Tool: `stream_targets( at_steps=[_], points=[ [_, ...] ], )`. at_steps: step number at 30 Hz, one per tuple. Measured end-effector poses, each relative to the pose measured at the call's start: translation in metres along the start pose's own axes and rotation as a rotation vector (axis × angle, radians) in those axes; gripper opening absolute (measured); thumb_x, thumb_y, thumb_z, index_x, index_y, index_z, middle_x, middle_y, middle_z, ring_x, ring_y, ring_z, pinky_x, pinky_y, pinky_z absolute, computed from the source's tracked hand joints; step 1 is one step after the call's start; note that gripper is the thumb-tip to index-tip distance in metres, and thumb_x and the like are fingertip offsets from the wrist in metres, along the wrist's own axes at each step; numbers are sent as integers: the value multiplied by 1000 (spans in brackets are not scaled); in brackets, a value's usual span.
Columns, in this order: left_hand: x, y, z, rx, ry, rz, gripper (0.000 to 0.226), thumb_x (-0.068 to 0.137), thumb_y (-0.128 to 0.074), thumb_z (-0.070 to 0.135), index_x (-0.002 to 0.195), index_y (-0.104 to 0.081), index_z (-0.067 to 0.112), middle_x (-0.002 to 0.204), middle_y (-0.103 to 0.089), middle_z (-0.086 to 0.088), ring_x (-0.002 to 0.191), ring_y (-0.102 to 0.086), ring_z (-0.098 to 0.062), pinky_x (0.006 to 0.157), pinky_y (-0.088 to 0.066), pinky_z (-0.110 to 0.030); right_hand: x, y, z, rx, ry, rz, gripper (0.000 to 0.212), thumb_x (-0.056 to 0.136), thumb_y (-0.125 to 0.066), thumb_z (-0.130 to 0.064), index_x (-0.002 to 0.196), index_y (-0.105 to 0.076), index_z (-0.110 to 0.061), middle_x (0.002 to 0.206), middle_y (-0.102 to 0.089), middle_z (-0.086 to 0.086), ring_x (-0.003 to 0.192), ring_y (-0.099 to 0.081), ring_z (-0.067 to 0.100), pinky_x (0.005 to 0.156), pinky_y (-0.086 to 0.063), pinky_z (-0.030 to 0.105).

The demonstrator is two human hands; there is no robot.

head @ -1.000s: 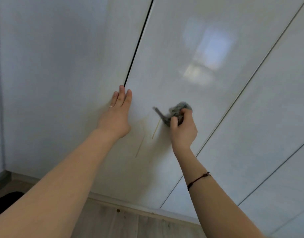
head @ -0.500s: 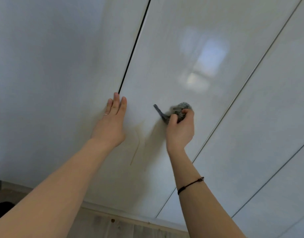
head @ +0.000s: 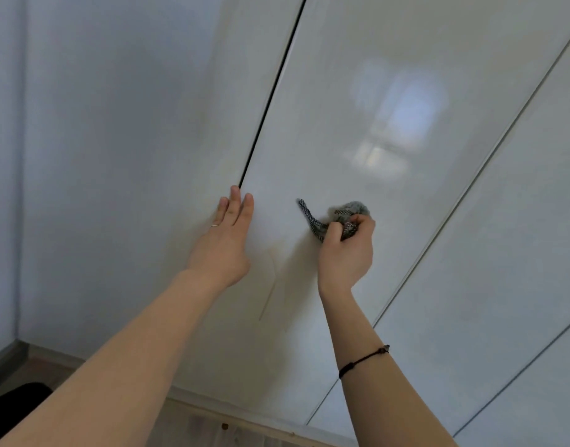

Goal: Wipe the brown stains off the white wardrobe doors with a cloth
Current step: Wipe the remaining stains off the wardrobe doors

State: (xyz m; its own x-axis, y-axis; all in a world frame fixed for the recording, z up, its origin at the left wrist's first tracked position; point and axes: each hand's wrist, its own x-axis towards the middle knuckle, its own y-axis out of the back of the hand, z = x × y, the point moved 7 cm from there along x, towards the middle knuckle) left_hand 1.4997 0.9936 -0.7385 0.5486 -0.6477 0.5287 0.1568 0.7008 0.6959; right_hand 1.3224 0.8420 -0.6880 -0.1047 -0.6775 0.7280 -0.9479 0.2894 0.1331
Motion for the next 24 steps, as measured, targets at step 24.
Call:
stream_targets(
  at_steps=[24],
  points=[
    [-4, 10, -27, -153, -122, -23, 115, 68, -40, -26, 159, -9, 36, 159, 17, 28, 147, 8, 7, 108, -24, -13, -164, -92, 14, -441, 629, -860, 33, 102, -45, -44, 125, -44, -20, 86, -71, 6, 72, -67, 32, 51, -35, 32]
  ],
)
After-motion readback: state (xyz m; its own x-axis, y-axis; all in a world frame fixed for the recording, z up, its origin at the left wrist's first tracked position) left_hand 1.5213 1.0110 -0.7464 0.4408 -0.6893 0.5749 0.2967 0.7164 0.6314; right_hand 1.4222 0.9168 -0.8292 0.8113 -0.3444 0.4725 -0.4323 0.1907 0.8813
